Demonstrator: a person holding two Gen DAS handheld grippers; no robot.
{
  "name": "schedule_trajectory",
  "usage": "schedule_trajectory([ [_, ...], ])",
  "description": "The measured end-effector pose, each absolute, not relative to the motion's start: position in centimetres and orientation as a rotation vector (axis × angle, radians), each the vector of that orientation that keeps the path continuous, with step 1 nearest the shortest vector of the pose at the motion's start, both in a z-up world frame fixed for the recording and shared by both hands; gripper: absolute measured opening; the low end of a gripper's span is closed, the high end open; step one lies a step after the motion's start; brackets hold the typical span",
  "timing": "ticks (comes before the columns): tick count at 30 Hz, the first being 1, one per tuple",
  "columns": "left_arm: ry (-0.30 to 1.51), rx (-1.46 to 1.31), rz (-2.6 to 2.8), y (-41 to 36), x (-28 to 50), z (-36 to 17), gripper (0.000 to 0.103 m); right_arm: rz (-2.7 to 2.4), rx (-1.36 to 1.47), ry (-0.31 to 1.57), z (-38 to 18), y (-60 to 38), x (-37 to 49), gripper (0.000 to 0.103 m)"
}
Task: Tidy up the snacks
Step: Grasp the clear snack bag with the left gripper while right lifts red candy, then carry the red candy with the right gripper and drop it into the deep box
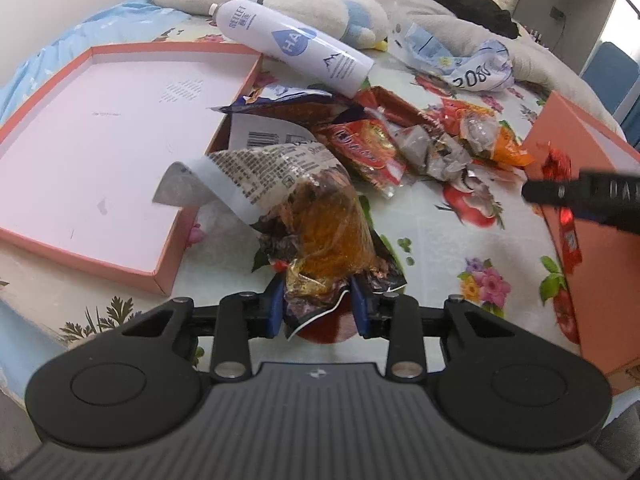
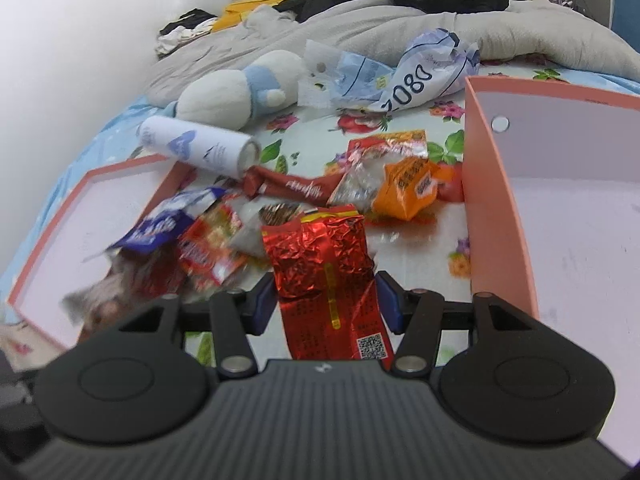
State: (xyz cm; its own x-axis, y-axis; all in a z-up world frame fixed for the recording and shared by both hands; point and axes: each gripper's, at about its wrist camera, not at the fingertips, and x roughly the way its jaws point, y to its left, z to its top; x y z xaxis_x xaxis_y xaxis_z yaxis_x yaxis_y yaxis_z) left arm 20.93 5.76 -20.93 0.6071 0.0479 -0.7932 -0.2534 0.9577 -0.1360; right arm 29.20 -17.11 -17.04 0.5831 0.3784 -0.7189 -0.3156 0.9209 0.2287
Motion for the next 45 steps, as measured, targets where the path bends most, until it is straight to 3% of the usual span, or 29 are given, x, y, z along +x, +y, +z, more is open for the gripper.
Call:
schedule_trajectory([
  [9, 0.882, -0.239, 0.123, 4.2, 19.5, -19.4, 0.030, 0.395, 0.047, 0.801, -16.6, -17.3, 23.5, 0.056],
  [17, 0.841, -0.294, 0.103, 4.0, 18.1, -17.2, 0.029, 0.405, 0.033, 0.765, -15.5, -17.2, 20.2, 0.056],
  [45, 0.646, -0.293, -0.052, -1.5, 19.4, -3.0, 0.029, 0.330, 0.030, 0.533, -4.2, -22.7, 20.2, 0.056],
])
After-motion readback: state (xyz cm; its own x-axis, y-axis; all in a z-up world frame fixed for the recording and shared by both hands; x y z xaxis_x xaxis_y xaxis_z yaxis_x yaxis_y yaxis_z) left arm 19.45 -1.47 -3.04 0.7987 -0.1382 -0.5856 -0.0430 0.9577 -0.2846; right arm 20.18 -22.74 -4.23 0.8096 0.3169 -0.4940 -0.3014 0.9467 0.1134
